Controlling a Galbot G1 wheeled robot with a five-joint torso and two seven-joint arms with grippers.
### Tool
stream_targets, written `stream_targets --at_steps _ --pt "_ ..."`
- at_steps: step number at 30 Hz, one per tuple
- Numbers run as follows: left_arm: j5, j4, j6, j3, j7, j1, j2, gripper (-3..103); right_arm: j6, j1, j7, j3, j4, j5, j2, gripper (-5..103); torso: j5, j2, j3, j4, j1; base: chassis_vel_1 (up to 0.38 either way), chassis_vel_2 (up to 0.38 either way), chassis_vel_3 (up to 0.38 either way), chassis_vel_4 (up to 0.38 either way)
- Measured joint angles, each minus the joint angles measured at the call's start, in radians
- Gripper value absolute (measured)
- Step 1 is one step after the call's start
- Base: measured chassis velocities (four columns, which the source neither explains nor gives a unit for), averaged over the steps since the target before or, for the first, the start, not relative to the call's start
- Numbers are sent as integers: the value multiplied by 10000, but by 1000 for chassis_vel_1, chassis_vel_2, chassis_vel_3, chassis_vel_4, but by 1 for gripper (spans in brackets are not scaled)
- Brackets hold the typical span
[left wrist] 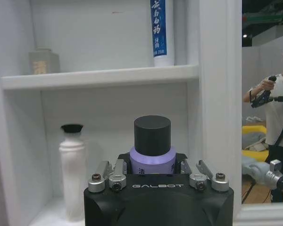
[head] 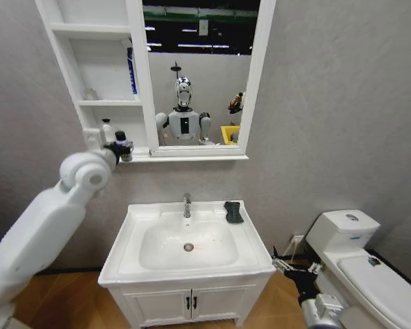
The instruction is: Move facial cleanser and shampoo from washbasin to cabinet, then wipe washbasin with towel.
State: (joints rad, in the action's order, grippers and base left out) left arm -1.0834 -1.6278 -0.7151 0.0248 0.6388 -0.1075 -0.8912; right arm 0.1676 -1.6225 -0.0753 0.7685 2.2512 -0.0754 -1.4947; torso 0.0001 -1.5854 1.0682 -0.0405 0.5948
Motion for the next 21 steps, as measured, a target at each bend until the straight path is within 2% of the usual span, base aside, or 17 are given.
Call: stream_targets --at_steps 1,3,4,7,8,11,16,21 --pt "0 0 0 0 0 0 0 43 0 0 0 0 0 0 0 100 0 0 0 0 0 0 0 0 0" --pt "649 824 97 164 -729 -445 -396 43 -43 -64 -9 93 9 -27 28 100 -2 0 1 4 0 0 0 0 0" --pt "649 824 97 164 -729 -445 -396 43 -43 -64 -9 93 9 -27 28 100 -2 0 1 4 0 0 0 0 0" --pt "1348 2028 51 234 -1522 -928 -887 43 -78 -84 -44 139 17 -24 30 100 -1 0 0 6 -1 0 0 0 0" --pt "1348 2028 51 234 -1522 -928 -887 43 -78 -84 -44 139 17 -24 30 100 -1 0 0 6 -1 0 0 0 0" --pt "1738 3046 -80 243 -2051 -1232 -1132 43 -79 -92 -54 137 48 -12 31 100 -2 0 0 8 -1 0 0 0 0" --pt "1799 3840 -205 277 -2359 -1394 -1272 43 -76 -69 -57 131 52 -8 68 100 -2 0 -1 7 -1 0 0 0 0" --pt "1859 4020 -222 209 -2368 -1254 -1302 43 -52 -48 -58 95 56 0 89 100 -2 0 -1 6 -3 0 0 0 0"
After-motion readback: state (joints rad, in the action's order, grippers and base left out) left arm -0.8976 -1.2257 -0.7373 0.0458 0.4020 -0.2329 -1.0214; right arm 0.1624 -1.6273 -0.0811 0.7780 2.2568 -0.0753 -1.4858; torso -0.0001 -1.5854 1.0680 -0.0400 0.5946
